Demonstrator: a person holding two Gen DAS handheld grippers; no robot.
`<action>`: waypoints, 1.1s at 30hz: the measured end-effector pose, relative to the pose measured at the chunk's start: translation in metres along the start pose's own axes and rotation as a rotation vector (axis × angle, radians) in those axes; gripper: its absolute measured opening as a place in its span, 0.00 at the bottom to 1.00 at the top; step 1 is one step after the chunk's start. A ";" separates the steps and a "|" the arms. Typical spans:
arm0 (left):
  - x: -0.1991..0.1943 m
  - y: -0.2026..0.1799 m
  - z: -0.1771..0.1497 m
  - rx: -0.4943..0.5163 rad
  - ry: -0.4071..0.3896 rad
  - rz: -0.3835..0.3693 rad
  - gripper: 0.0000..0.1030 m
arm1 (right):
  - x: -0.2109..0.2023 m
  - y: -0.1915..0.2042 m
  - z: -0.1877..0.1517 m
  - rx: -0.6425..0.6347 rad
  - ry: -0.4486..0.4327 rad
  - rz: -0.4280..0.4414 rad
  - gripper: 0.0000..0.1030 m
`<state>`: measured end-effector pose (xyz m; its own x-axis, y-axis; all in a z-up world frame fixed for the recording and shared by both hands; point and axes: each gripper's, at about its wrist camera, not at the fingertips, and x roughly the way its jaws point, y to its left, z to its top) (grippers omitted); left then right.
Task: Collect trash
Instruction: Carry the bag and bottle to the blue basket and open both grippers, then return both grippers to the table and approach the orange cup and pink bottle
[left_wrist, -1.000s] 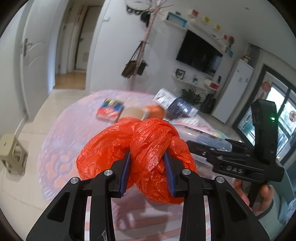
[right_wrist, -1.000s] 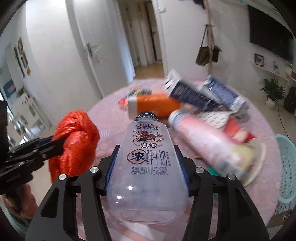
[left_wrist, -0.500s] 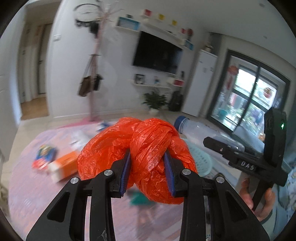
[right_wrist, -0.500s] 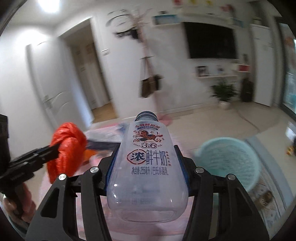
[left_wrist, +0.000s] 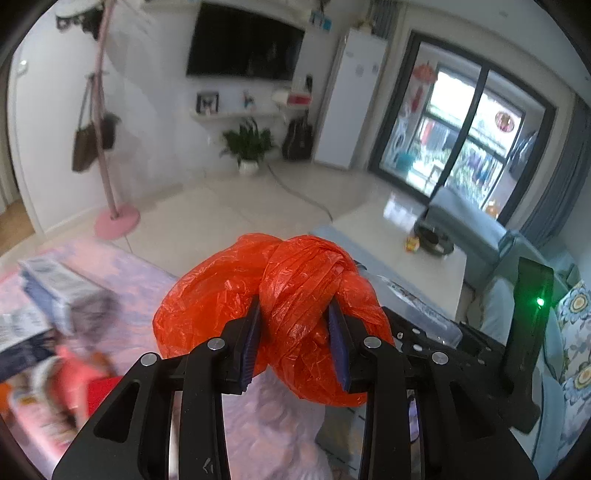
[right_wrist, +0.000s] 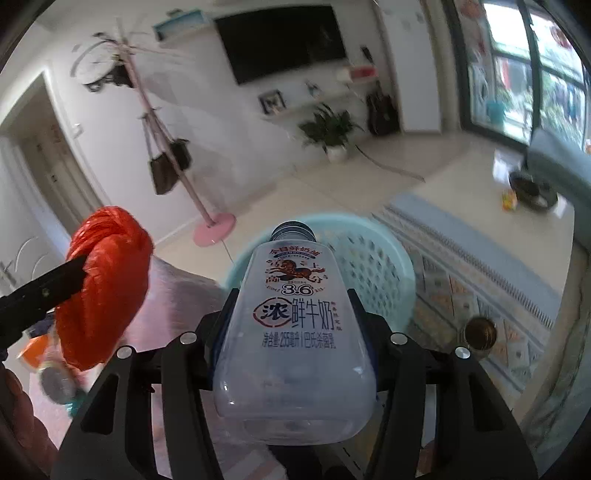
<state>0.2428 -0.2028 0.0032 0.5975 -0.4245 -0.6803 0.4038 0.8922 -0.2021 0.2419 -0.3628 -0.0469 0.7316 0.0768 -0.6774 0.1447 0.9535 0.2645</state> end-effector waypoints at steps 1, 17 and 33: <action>0.014 0.002 0.001 -0.003 0.024 0.001 0.31 | 0.010 -0.004 0.000 0.010 0.016 -0.010 0.50; 0.053 -0.003 -0.008 -0.018 0.086 0.006 0.58 | 0.047 -0.033 -0.025 0.056 0.105 -0.041 0.55; -0.098 0.012 -0.035 -0.086 -0.181 -0.012 0.59 | -0.062 0.061 -0.030 -0.138 -0.088 0.100 0.55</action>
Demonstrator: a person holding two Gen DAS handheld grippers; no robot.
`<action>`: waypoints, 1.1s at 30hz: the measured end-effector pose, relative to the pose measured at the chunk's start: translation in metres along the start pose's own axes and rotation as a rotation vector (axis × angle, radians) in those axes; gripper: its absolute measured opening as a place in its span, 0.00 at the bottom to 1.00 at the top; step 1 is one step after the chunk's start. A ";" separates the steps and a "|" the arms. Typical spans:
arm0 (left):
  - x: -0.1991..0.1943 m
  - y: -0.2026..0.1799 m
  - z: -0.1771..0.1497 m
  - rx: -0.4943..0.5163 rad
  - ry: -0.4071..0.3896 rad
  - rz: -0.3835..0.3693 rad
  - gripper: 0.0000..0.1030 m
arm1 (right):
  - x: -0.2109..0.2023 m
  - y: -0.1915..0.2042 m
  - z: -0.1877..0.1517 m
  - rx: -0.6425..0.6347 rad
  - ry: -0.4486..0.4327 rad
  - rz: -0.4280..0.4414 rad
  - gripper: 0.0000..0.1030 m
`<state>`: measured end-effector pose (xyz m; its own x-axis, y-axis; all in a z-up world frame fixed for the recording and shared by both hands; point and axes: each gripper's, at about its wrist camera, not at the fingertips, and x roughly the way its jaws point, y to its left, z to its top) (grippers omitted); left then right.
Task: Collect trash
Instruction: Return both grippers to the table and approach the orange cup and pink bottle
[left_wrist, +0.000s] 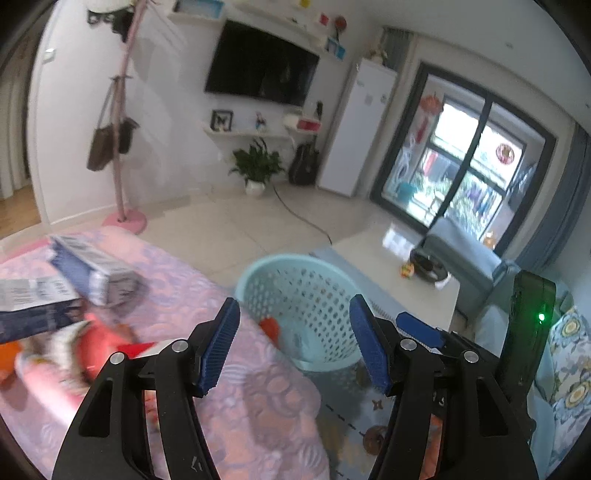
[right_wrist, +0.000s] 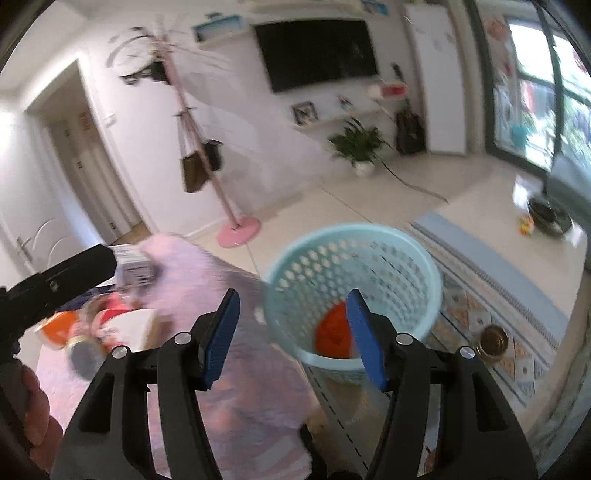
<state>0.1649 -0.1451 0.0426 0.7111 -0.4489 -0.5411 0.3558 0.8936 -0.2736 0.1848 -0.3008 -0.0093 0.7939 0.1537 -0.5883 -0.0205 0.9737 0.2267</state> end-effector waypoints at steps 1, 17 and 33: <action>-0.009 0.004 0.000 -0.004 -0.012 0.004 0.59 | -0.005 0.011 0.000 -0.022 -0.010 0.012 0.55; -0.145 0.162 -0.022 -0.116 -0.072 0.322 0.68 | 0.002 0.180 -0.024 -0.307 0.081 0.267 0.55; -0.111 0.262 -0.044 -0.220 0.088 0.340 0.69 | 0.031 0.218 -0.051 -0.407 0.203 0.233 0.56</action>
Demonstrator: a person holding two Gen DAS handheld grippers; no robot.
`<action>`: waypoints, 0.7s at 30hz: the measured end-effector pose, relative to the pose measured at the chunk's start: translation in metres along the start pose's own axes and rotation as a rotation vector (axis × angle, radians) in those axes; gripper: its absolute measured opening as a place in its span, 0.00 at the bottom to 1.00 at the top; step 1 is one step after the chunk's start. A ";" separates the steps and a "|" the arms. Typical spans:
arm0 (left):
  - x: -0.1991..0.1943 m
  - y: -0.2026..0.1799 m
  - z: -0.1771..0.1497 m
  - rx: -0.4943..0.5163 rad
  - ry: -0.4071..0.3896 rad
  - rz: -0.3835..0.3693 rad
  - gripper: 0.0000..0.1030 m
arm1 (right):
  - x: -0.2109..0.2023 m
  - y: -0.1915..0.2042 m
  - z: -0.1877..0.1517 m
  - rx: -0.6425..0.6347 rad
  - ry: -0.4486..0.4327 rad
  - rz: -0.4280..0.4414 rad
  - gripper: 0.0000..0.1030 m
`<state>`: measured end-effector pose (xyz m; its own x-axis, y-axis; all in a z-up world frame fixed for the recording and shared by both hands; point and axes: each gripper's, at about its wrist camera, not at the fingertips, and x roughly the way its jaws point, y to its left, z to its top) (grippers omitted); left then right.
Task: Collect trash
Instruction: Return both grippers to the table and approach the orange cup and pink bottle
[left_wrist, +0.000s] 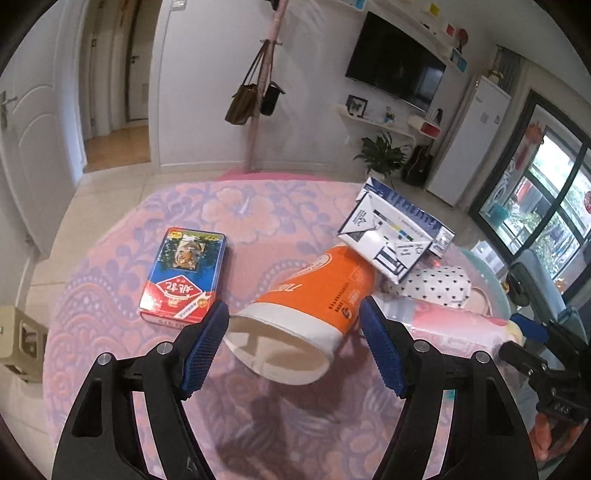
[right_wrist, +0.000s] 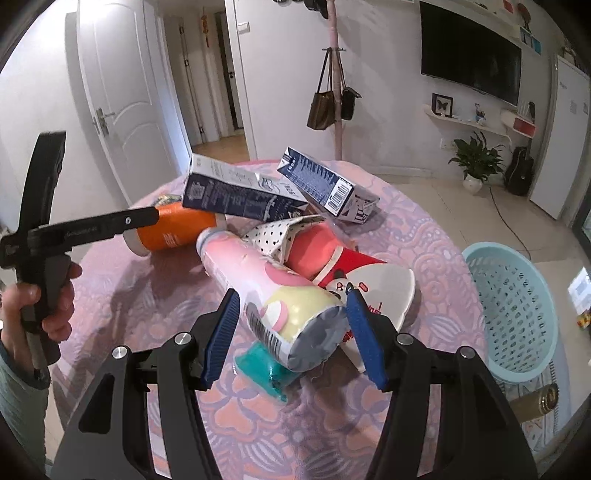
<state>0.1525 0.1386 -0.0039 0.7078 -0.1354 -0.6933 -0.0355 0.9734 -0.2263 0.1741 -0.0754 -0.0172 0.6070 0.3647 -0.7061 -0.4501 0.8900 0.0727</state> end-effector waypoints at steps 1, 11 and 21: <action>0.002 0.002 -0.002 0.002 -0.002 -0.003 0.69 | -0.001 0.001 -0.001 -0.004 0.003 0.006 0.57; -0.014 -0.012 -0.026 0.053 0.072 -0.186 0.67 | -0.019 0.029 -0.022 -0.028 0.061 0.194 0.56; 0.022 0.006 0.003 -0.024 0.078 -0.079 0.78 | -0.002 0.036 -0.024 0.017 0.087 0.212 0.56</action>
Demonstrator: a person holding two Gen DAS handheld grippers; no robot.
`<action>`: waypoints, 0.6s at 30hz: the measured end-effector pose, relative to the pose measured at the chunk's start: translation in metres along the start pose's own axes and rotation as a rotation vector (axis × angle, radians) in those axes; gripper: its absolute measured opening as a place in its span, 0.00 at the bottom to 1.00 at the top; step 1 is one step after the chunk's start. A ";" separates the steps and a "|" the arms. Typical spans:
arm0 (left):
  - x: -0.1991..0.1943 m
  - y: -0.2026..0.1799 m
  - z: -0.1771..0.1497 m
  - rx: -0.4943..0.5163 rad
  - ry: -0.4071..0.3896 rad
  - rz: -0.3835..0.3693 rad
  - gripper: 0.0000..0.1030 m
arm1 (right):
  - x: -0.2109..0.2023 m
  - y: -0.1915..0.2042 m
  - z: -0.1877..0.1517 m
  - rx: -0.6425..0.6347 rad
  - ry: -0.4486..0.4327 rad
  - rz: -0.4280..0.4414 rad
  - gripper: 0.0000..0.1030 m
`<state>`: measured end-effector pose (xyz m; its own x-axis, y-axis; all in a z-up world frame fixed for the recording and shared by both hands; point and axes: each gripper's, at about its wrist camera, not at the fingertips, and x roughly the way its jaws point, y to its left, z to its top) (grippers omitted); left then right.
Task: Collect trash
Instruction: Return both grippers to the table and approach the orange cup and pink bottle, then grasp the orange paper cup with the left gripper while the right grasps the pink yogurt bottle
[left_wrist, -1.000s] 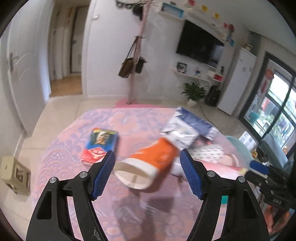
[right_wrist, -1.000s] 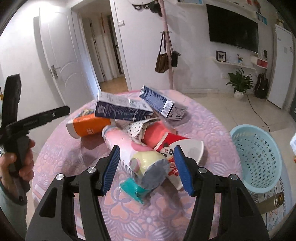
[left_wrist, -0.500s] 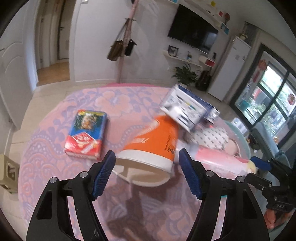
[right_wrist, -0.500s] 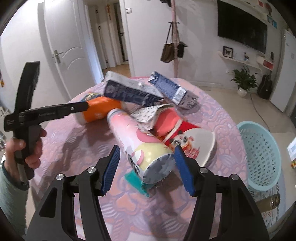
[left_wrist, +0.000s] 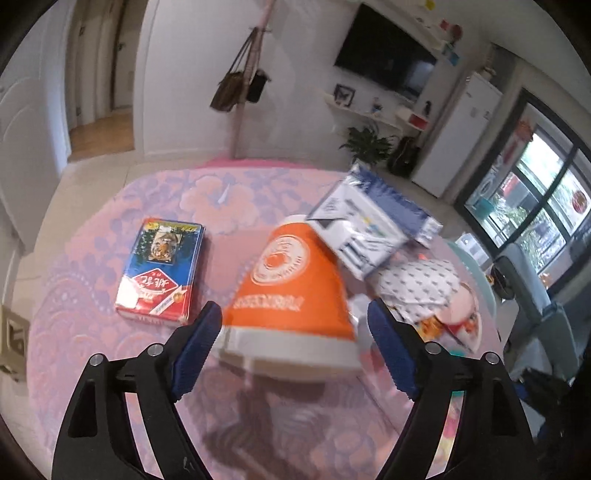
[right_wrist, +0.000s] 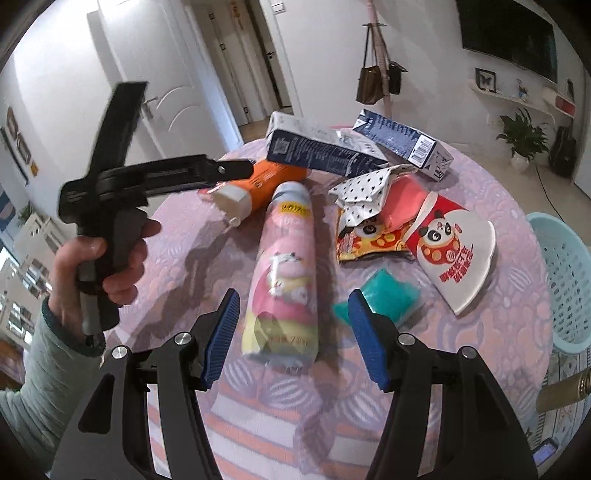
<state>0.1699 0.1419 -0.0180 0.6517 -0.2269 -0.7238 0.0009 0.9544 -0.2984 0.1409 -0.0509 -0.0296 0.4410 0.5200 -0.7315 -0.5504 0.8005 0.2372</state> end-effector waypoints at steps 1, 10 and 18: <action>0.006 0.003 0.003 -0.009 0.024 -0.013 0.78 | 0.002 0.000 0.001 0.002 0.000 -0.001 0.56; 0.032 0.008 0.011 -0.032 0.077 0.010 0.77 | 0.022 0.007 0.012 -0.004 0.003 -0.018 0.56; -0.006 0.010 -0.021 -0.057 0.029 0.015 0.69 | 0.052 0.013 0.029 0.028 0.044 -0.019 0.56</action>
<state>0.1501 0.1484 -0.0296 0.6289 -0.2186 -0.7461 -0.0531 0.9454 -0.3216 0.1765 -0.0047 -0.0459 0.4186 0.4917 -0.7635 -0.5224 0.8181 0.2405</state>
